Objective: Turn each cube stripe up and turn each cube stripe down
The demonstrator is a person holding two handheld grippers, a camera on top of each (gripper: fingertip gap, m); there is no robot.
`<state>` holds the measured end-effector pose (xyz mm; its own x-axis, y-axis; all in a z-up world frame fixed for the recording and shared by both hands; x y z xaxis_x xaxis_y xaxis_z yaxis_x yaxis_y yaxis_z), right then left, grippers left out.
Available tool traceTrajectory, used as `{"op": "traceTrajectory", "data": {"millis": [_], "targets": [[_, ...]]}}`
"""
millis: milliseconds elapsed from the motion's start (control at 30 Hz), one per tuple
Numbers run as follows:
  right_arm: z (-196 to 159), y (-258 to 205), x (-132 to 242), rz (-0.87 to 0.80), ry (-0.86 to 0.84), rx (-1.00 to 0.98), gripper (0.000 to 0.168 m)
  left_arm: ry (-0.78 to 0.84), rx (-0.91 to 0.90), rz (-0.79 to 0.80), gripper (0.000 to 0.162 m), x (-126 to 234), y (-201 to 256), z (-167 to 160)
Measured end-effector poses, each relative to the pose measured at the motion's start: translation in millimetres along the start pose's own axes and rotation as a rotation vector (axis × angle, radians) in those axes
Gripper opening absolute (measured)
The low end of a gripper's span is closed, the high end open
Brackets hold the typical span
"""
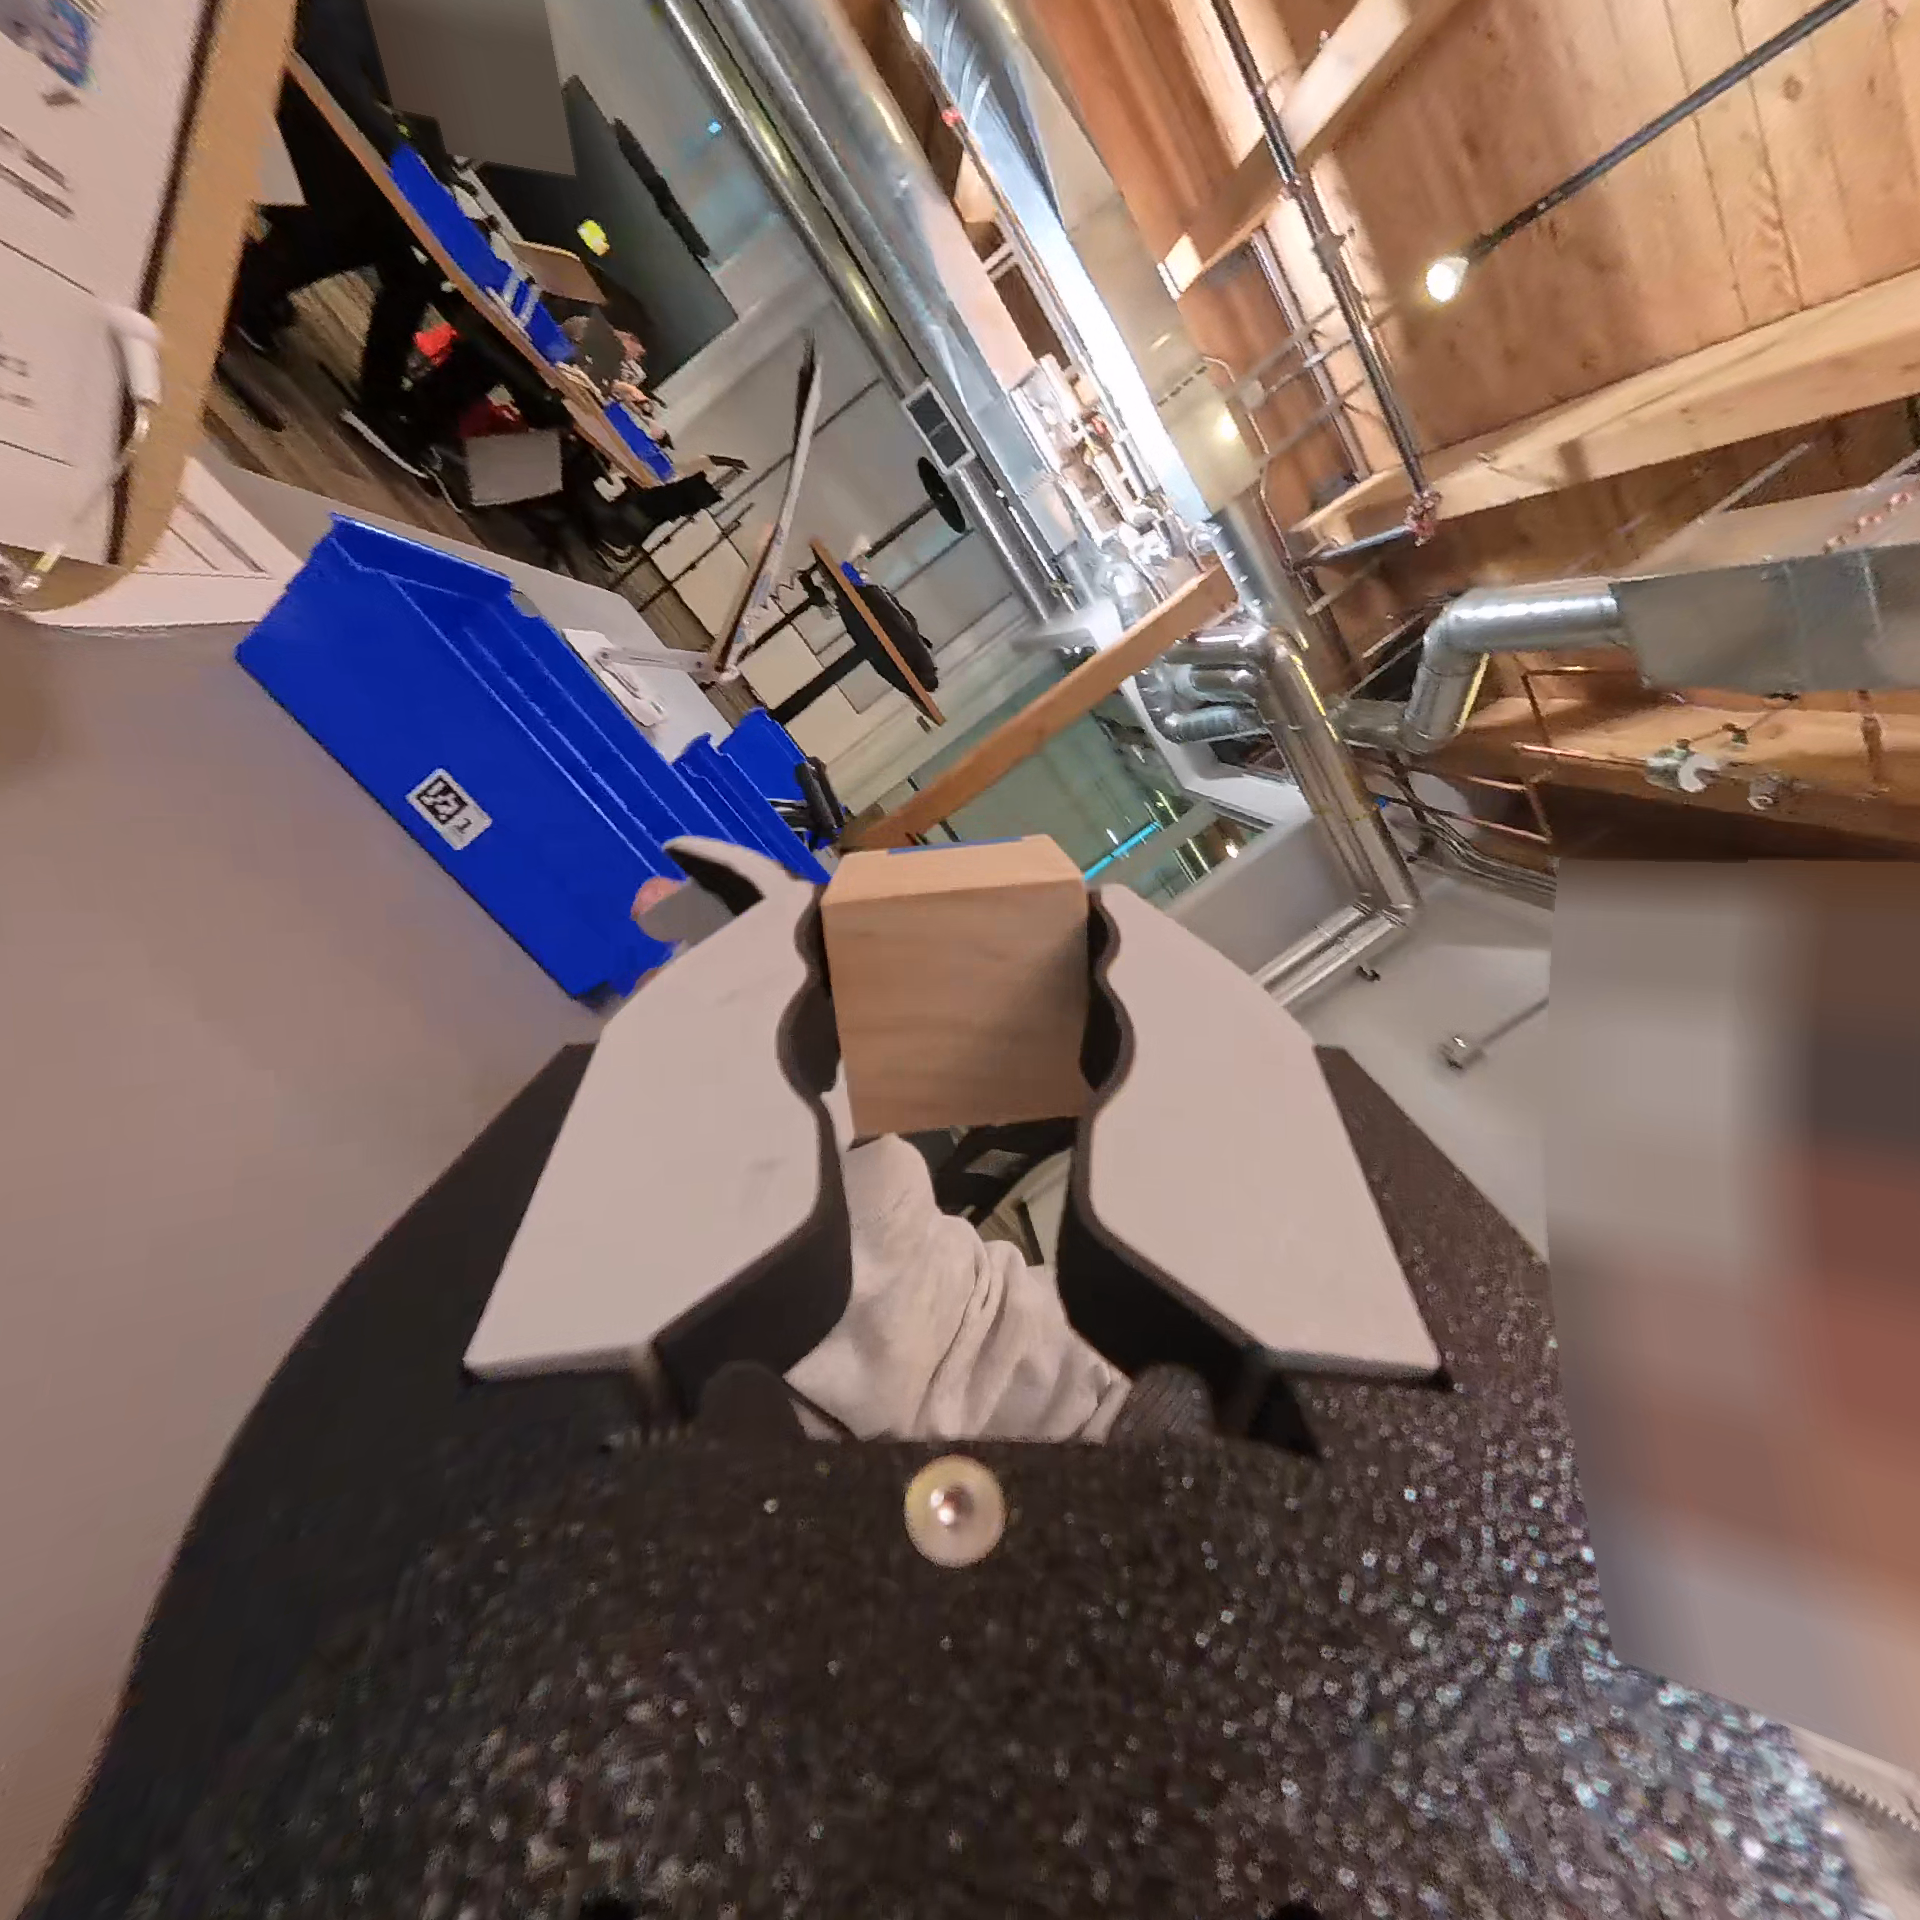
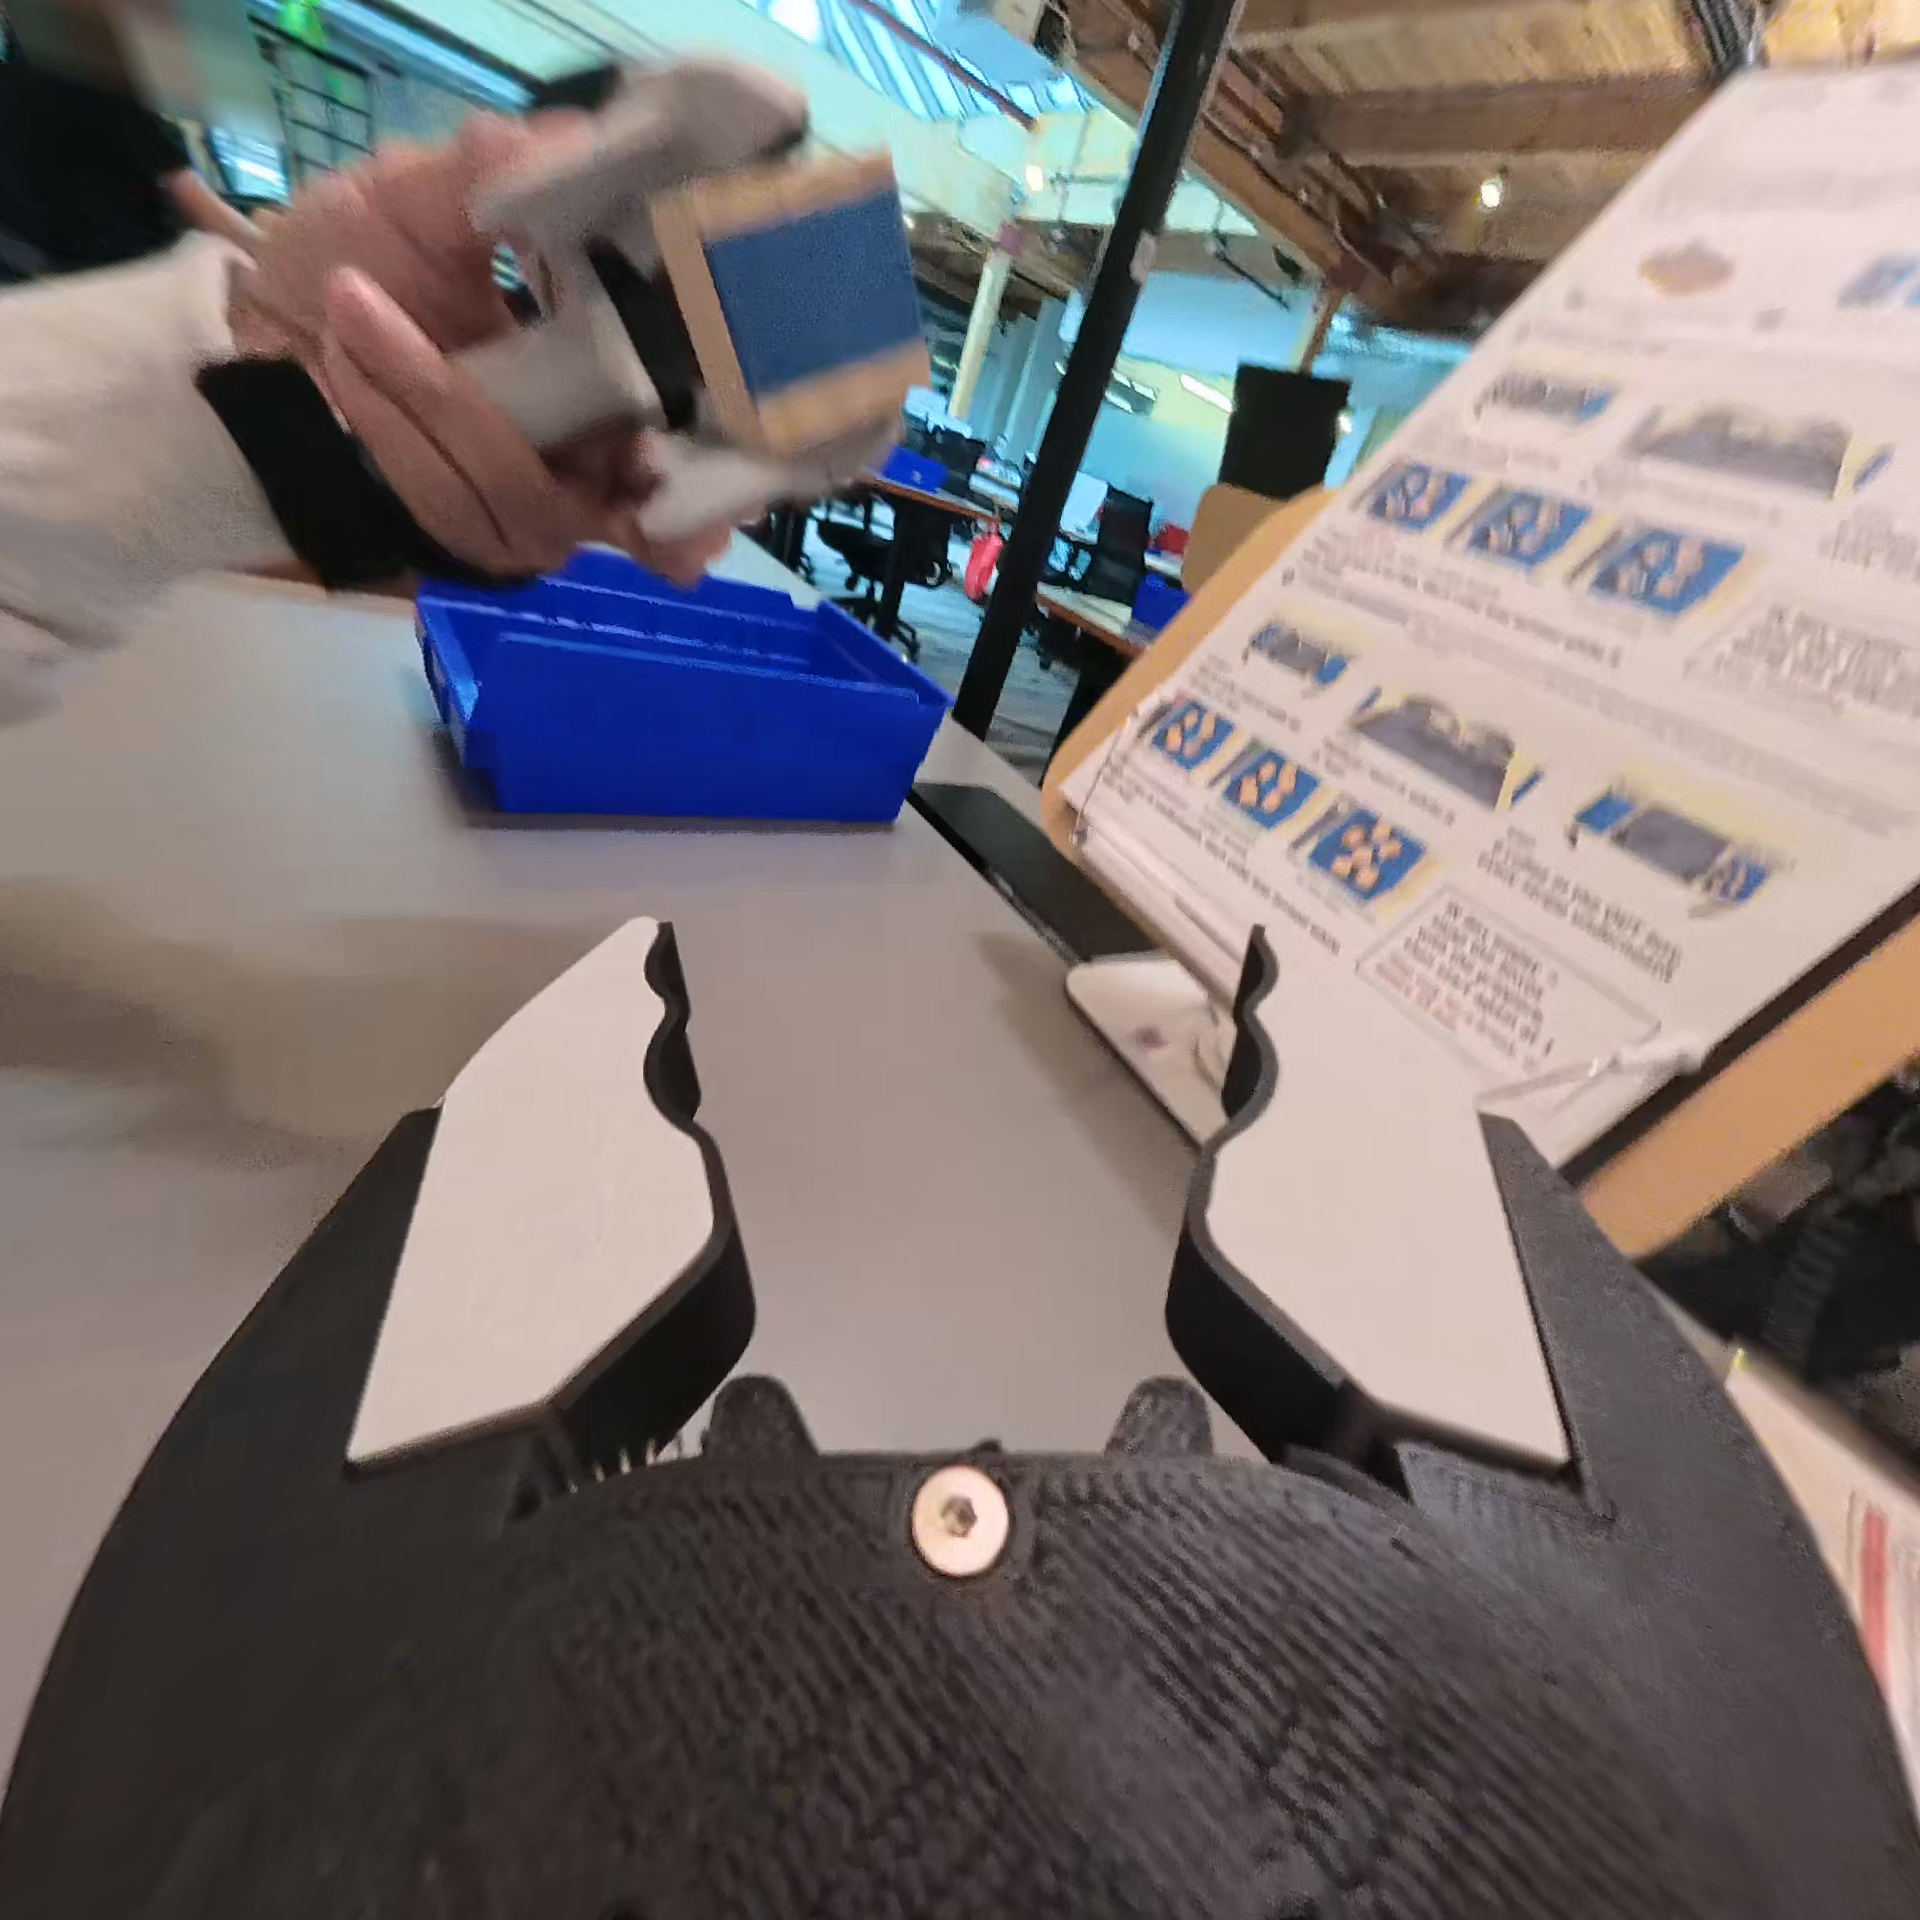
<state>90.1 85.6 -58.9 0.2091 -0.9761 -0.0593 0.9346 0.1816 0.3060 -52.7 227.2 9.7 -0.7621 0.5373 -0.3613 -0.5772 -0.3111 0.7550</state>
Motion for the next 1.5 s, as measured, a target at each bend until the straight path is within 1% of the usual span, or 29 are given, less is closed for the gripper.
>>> {"op": "traceTrajectory", "data": {"millis": [133,267,333,467,567,700,1067,1300,1433,1500], "targets": [[37,9,-14,0.083,0.084,0.070,0.098,-0.017,0.029,-0.034,0.045,-19,-20,-7],[51,8,-24,0.175,0.145,0.120,0.091,-0.032,0.053,-0.056,0.045,-32,-33,-12],[50,7,-28,0.180,0.202,0.129,0.085,-0.050,0.059,-0.065,0.045,-36,-38,-15],[40,7,-33,0.210,0.130,0.184,0.085,-0.080,0.083,-0.091,0.045,-41,-45,-18],[41,6,-34,0.226,0.138,0.166,0.083,-0.091,0.093,-0.105,0.045,-44,-49,-16],[41,5,-35,0.215,0.143,0.192,0.076,-0.101,0.127,-0.148,0.045,-49,-50,-21],[47,4,-30,0.235,0.191,0.190,0.057,-0.114,0.128,-0.161,0.045,-54,-46,-23],[48,6,-28,0.239,0.203,0.184,0.054,-0.124,0.138,-0.156,0.045,-58,-48,-25],[46,6,-27,0.251,0.194,0.191,0.044,-0.129,0.148,-0.161,0.045,-61,-49,-27],[45,6,-27,0.259,0.190,0.184,0.044,-0.131,0.143,-0.154,0.045,-61,-49,-27]]}}
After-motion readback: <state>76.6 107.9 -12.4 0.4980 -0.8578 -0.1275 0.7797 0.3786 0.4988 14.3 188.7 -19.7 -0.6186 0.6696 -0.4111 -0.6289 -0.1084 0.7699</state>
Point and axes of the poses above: each gripper's, where its closed fingertips meet, x back along the fingers, z out of its top, y = z × x across the jaws, the point moved 6 cm from there along x, back along the fingers, and after that the axes turned 9 degrees about -z, right-handed, at the moved point
